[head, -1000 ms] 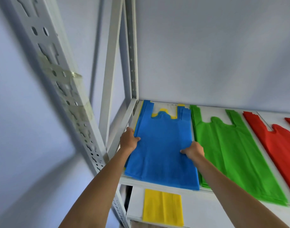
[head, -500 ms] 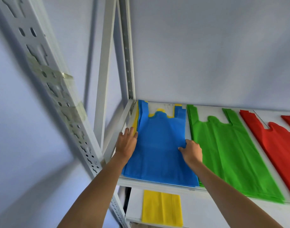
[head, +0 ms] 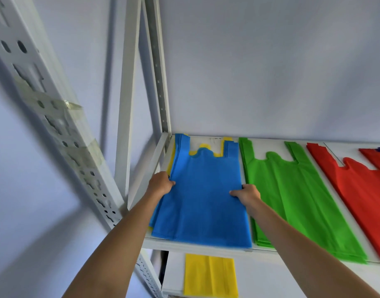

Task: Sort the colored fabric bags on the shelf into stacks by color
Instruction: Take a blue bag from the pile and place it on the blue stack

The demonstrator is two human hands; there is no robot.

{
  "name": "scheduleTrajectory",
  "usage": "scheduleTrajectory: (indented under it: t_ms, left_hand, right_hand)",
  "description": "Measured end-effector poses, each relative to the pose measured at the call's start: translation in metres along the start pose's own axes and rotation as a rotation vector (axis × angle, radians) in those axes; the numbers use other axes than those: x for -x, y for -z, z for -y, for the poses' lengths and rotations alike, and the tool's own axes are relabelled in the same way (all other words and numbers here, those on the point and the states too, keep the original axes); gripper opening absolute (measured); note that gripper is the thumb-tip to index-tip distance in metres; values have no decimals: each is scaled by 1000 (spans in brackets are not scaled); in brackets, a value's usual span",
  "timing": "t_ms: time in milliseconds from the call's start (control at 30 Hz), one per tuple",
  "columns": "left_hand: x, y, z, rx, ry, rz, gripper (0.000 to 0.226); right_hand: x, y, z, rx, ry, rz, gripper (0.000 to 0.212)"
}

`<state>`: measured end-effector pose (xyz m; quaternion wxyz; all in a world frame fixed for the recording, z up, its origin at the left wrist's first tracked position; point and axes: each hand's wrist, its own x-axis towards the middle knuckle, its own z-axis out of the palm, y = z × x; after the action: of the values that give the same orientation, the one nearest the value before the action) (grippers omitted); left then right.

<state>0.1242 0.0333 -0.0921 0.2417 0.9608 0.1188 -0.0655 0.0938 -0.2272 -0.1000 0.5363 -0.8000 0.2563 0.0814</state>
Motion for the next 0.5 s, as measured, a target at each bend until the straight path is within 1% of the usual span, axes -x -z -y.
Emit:
scheduleTrajectory:
  t_ms: [33,100,133,200,267,367,433,500]
  left_hand:
    - [-3,4,-2,102,36,55,35]
    - [-10,10,-5,359,98,164,20]
    - [-12,13,-6,498,136,212,19]
    - [-8,17,-10,640,196,286,33]
    - [-7,15,-11,569,182,323,40]
    - [-3,14,-15,422,157,379,34]
    - [-3,15,-14,415,197,469,33]
    - [0,21,-12,447,235,548,29]
  right_hand:
    - [-1,1,0,-10,5,-6,28]
    - [-2,3,1,-53,12,0,25]
    - [-4,4,1,-91,6,22,25]
    - [-8,5,-1,-168,-19,82,28]
    - [-11,7,-2,-169,-10,111,31]
    - [-9,9,-3,-99,31,60,35]
    - [-6,10,-3,-44,46,31,36]
    - [-4,12,-5,-33,32,65,40]
